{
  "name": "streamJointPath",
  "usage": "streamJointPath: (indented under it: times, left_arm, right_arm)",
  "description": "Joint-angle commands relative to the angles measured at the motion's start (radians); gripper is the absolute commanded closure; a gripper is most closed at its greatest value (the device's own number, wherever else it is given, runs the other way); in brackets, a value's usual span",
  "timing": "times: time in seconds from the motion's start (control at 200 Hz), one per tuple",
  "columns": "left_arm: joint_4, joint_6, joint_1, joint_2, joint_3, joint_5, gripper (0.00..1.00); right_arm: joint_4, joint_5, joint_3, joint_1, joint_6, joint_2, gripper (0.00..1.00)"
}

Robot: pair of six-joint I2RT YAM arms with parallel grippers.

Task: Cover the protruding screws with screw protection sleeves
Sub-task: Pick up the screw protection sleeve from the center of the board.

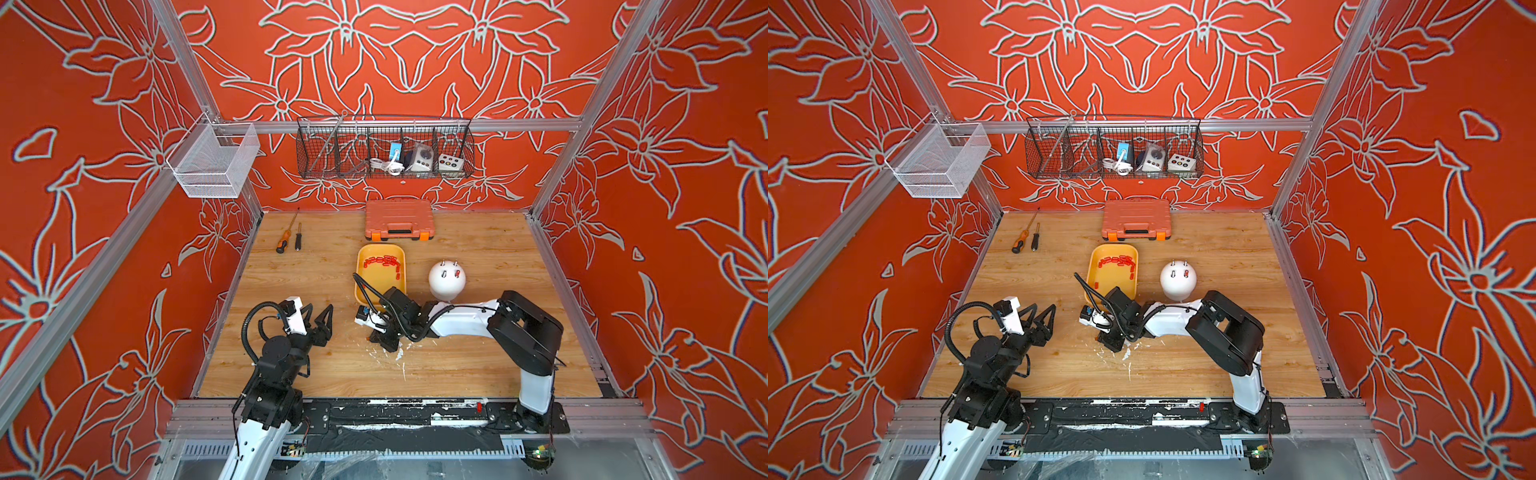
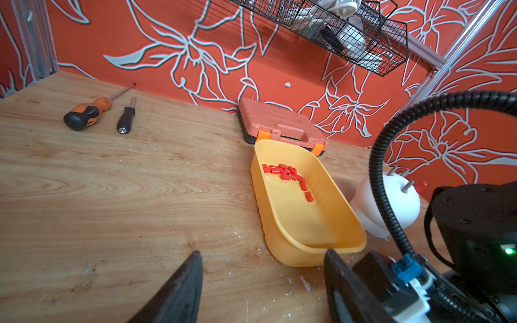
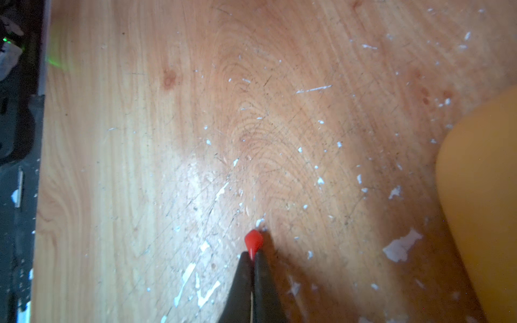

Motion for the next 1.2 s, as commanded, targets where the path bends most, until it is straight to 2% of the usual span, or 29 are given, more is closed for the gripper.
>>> streamJointPath:
  times: [0.0,0.24,0.385,0.52,0.666,0.746,0.896,1.196]
  left_arm:
    - [0.101,0.007,0.005,0.031,-0.013,0.112,0.34]
    - [0.423,-0.033,0.005,0.139,-0.033,0.438,0.34]
    - [0.684,-0.162,-0.002,0.165,-0.064,0.561,0.34]
    - [0.726,-0.17,-0.052,0.164,-0.027,0.617,0.36]
    - [0.753,-0.098,-0.173,0.234,0.017,0.668,0.38]
    - [0.76,-0.04,-0.245,0.299,0.063,0.71,0.39]
    - [0.777,0.04,-0.351,0.416,0.137,0.73,0.41]
    - [0.775,0.161,-0.459,0.599,0.236,0.761,0.46]
  right_arm:
    - [-0.011,-0.099,-0.056,-0.006,0.012,-0.142,1.0]
    - [0.153,-0.453,-0.282,-0.1,0.193,-0.486,1.0]
    - [0.24,-0.551,-0.373,-0.167,0.333,-0.676,1.0]
    - [0.396,-0.613,-0.433,-0.225,0.481,-0.811,1.0]
    - [0.396,-0.64,-0.408,-0.235,0.51,-0.859,1.0]
    - [0.455,-0.644,-0.414,-0.237,0.554,-0.873,1.0]
    - [0.494,-0.633,-0.413,-0.237,0.573,-0.878,1.0]
    - [0.455,-0.619,-0.4,-0.231,0.517,-0.864,1.0]
